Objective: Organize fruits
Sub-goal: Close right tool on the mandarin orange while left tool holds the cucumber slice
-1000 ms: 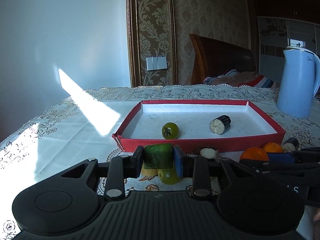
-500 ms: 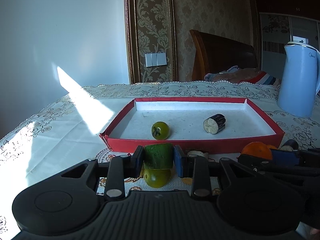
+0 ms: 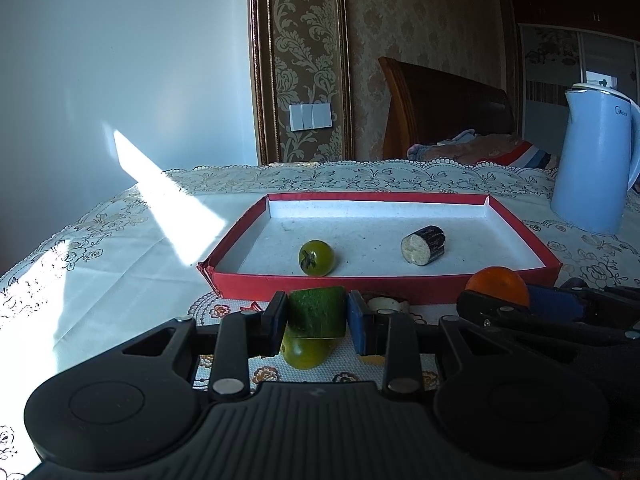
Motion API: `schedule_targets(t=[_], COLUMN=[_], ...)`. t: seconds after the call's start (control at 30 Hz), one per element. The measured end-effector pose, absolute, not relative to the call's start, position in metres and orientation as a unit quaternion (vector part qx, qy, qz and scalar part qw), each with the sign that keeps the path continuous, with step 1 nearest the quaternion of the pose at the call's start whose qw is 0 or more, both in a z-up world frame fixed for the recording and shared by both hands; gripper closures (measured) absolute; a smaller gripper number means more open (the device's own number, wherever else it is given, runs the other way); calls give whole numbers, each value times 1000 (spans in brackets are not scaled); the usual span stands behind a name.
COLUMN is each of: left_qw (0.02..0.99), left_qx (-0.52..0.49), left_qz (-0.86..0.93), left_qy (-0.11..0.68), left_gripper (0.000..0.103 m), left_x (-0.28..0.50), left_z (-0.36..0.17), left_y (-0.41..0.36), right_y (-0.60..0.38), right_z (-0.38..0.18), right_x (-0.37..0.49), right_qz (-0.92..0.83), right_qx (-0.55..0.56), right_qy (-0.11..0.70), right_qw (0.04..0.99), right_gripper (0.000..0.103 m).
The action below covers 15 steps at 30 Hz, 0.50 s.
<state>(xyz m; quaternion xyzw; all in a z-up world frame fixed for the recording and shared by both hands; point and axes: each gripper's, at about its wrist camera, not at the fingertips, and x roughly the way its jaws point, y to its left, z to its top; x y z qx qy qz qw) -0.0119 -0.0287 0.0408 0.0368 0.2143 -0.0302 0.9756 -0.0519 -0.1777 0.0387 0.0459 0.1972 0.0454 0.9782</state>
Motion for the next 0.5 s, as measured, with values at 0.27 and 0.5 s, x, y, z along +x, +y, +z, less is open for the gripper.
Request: schedule_targets(t=[0.27, 0.5], left_qw=[976, 976], left_qx=[38, 34], left_qz=[-30, -26], left_qy=[215, 212], left_gripper=[72, 72], left_x=[-13, -13], left_z=[41, 41], left_y=[-29, -27], right_y=[-177, -177], right_z=[38, 37], right_x=[-51, -51], right_qz=[42, 43], right_qx=[45, 44], right_qy=[197, 198], right_qw=[979, 978], right_gripper=[64, 64])
